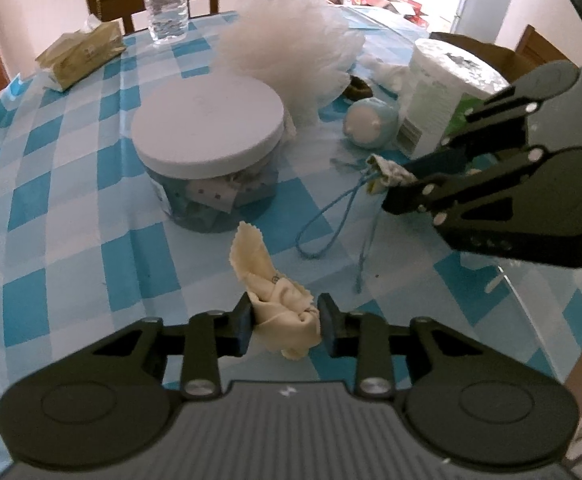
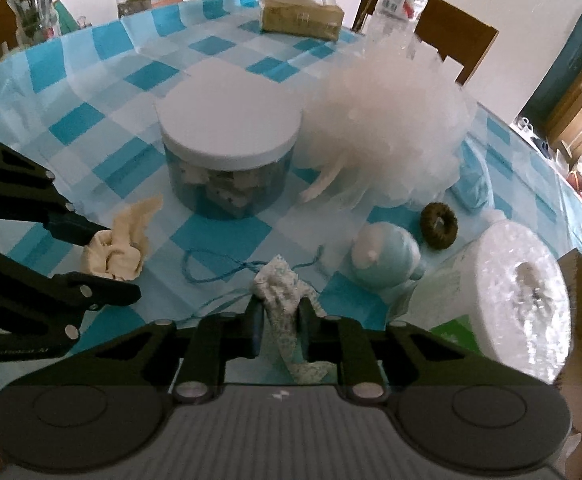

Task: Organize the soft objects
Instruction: 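Carry the cloth with the left tool while the right tool carries the pouch into the box, opening both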

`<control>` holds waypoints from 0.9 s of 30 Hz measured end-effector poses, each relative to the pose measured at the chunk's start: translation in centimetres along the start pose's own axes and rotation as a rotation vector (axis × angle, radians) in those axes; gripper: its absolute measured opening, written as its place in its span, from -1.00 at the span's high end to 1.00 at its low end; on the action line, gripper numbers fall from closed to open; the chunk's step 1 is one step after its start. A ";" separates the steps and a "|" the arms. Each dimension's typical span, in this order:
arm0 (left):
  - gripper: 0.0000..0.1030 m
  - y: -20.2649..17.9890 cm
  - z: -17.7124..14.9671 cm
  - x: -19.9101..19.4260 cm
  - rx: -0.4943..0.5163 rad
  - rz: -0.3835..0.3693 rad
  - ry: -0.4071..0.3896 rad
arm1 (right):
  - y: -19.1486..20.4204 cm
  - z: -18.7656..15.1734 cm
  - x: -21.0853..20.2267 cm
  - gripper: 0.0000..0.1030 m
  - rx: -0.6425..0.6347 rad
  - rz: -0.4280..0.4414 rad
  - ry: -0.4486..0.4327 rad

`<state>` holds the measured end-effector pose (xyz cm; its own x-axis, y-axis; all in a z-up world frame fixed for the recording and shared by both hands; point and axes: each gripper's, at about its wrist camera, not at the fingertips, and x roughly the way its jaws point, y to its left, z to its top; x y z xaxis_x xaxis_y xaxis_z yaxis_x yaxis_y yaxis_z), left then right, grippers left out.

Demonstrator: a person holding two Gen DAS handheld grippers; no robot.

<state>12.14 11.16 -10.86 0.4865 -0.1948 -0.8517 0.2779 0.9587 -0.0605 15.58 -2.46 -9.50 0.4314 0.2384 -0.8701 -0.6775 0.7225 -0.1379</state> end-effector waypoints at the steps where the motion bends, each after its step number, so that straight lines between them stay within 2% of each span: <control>1: 0.41 0.0 0.1 -0.3 0.010 -0.004 0.002 | 0.0 0.0 -0.5 0.59 -0.003 0.005 -0.006; 14: 0.44 0.2 2.5 -5.1 0.099 -0.022 -0.013 | -0.4 -0.3 -6.7 0.60 -0.035 0.036 -0.060; 21: 0.44 -1.0 5.6 -6.2 0.139 -0.007 -0.067 | -2.0 -2.4 -9.9 0.59 0.008 0.020 -0.073; 27: 0.44 -3.6 9.0 -5.4 0.195 -0.026 -0.097 | -4.4 -5.0 -12.1 0.59 0.074 -0.014 -0.079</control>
<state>16.01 6.92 -1.37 0.5519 -0.2465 -0.7966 0.4413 0.8969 0.0282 10.36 -11.75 -0.70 0.4881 0.2757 -0.8281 -0.6265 0.7713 -0.1124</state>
